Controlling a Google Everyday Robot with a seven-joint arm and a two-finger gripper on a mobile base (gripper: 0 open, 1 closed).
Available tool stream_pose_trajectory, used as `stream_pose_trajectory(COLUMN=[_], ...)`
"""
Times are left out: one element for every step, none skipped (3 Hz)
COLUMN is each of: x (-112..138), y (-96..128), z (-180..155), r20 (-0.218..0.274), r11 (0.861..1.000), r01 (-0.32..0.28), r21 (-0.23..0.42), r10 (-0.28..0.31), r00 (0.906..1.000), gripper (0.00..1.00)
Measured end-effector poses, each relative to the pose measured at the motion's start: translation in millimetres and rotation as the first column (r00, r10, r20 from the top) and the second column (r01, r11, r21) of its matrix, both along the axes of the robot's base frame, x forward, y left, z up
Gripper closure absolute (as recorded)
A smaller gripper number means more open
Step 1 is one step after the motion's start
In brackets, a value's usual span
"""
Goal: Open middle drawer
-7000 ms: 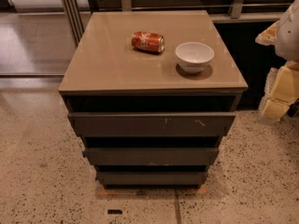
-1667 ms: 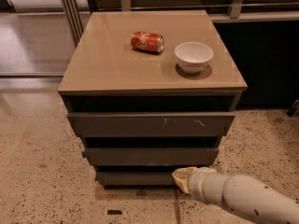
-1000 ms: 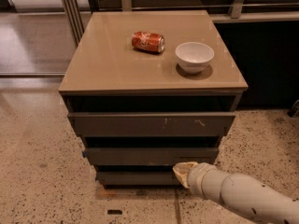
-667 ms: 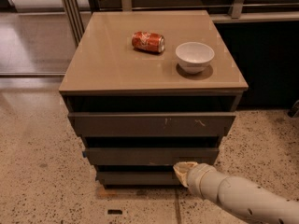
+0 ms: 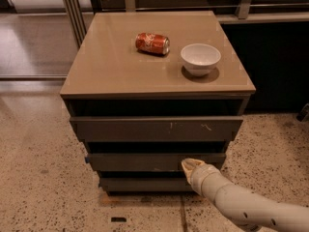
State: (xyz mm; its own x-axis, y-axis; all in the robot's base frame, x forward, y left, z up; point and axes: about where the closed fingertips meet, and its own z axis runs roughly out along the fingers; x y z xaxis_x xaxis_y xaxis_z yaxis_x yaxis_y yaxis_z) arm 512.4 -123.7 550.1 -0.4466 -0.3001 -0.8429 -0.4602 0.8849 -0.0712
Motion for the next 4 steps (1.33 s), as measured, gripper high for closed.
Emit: stream_pose_trajectory(x=[9, 10, 24, 45], y=[-9, -10, -10, -2], z=[4, -2, -15, -32], r20=[0.037, 0.025, 0.041, 0.072], r11=[0.999, 0.998, 0.999, 1.000], r01=[0.044, 0.055, 0.037, 0.006], r21=[-0.007, -0.003, -0.003, -0.002], r10=[-0.044, -0.055, -0.037, -0.006], r00=[0.9983, 0.9982, 0.9985, 0.9974], gripper=[1.00, 1.00, 1.00, 1.00])
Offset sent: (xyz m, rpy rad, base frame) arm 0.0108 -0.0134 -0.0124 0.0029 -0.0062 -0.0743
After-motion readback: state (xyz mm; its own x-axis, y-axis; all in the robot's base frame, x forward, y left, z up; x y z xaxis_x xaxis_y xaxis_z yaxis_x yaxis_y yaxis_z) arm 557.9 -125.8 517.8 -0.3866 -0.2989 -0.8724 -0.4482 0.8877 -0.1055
